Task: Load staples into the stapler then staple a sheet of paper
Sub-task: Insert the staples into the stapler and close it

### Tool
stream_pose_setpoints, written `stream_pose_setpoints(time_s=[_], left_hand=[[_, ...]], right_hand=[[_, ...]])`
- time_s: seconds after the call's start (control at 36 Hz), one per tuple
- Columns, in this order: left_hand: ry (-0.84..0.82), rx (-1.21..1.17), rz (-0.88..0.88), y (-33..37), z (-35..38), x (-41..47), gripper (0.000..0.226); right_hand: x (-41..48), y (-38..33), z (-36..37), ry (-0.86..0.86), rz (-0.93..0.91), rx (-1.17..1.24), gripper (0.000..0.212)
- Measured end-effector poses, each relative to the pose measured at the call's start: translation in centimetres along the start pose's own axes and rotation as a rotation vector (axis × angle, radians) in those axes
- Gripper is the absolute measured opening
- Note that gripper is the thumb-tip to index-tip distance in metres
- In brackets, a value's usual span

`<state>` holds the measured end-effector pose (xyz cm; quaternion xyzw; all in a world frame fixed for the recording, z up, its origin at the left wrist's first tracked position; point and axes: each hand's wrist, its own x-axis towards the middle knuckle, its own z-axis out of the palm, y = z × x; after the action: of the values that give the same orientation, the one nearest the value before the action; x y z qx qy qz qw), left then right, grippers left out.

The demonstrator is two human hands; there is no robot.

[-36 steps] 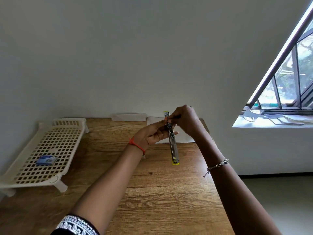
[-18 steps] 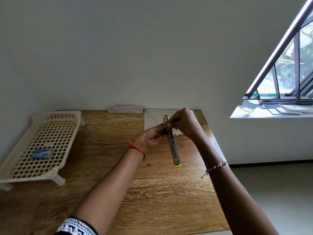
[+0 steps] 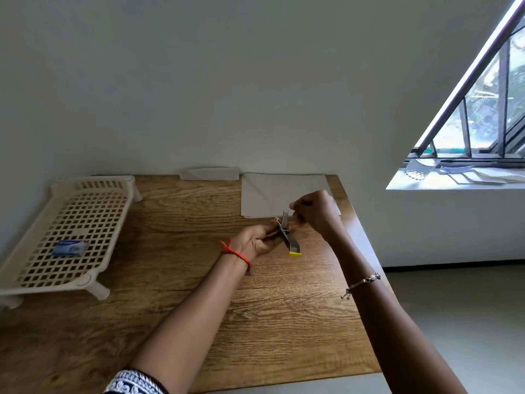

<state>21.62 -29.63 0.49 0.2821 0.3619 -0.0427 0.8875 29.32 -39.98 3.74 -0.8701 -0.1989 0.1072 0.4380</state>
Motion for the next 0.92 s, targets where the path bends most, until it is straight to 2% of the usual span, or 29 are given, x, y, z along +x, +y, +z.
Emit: stream_pose_setpoints(time_s=[0.08,0.22,0.36,0.5,0.61,0.67,0.75,0.83,0.92], left_hand=[[0.018,-0.019,-0.009,-0.4,-0.3,0.5,0.045],[-0.055,-0.067,-0.010,-0.5,-0.6,0.9,0.069],[-0.117,-0.091,-0.016,-0.2,-0.5,0.4,0.062],[-0.149,-0.087,0.012,0.4,-0.6,0.1,0.049],[-0.141,-0.100,0.043,0.9,-1.1,0.3,0.063],[-0.129,-0.099,0.055,1.0,-1.1,0.2,0.059],[-0.093,-0.076,0.067,1.1,-0.7,-0.2,0.038],[-0.072,-0.077,0.061,1.0,-0.6,-0.1,0.050],[-0.059,-0.074,0.066,0.9,-0.6,-0.1,0.036]], right_hand=[[-0.2,0.6,-0.1,-0.060,0.043,0.013,0.015],[-0.6,0.8,0.0,-0.165,0.068,0.076,0.012],[-0.8,0.4,0.0,-0.270,0.040,0.176,0.013],[-1.0,0.1,-0.9,-0.390,0.033,0.415,0.021],[-1.1,0.2,-1.3,-0.474,0.030,0.558,0.024],[-1.1,0.2,-1.2,-0.476,0.028,0.564,0.028],[-1.0,0.3,-0.6,-0.403,0.068,0.529,0.036],[-1.0,0.4,0.1,-0.335,0.123,0.535,0.037],[-0.9,0.5,0.5,-0.301,0.169,0.565,0.036]])
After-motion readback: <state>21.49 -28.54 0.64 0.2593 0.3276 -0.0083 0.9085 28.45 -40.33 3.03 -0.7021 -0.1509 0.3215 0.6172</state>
